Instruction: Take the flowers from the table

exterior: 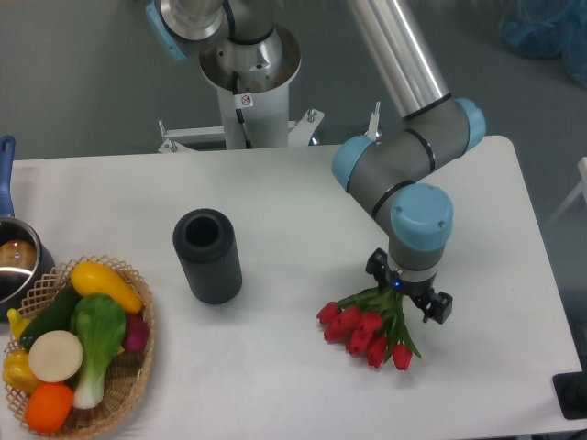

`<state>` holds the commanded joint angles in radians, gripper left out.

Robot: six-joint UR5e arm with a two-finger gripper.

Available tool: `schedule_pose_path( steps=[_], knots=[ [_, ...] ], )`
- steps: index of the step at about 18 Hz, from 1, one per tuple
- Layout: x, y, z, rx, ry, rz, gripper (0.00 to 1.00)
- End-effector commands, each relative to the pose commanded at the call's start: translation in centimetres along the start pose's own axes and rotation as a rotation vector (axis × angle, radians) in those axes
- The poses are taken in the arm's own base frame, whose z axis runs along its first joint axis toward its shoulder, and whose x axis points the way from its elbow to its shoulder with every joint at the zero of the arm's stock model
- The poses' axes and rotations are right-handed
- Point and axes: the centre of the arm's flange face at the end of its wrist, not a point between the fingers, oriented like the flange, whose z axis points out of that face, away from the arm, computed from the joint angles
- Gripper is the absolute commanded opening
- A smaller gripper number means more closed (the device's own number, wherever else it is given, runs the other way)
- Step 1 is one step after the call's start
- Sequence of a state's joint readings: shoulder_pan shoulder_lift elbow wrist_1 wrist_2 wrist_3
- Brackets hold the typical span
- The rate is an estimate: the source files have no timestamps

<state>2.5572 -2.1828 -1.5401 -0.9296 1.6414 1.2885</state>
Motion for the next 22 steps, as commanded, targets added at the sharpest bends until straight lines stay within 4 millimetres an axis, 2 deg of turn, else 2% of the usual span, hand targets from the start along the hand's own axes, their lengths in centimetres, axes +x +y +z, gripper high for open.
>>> schedule_pose_path(
  steps=[3, 6, 7, 8, 10, 14, 21, 22],
  knots=[
    [0.0, -0.1, 0.7, 0.006, 0.011, -0.015, 0.96],
    [0.1, -0.3, 1.0, 0.006, 0.018, -0.040, 0.74],
    [0.1, -0.3, 0.9, 0.007, 0.018, -0.040, 0.61],
    [0.1, -0.3, 0.9, 0.007, 0.018, -0.039, 0.43],
    [0.2, -0.1, 0.3, 0.006, 0.016, -0.040, 0.00],
    [0.2, 0.1, -1.3, 0.014, -0.005, -0.062, 0.00],
    [0.3, 1.2, -7.8, 0.030, -0.091, -0.108, 0.00],
    [0.0, 2.5, -9.0, 0.038, -0.098, -0.128, 0.00]
  ],
)
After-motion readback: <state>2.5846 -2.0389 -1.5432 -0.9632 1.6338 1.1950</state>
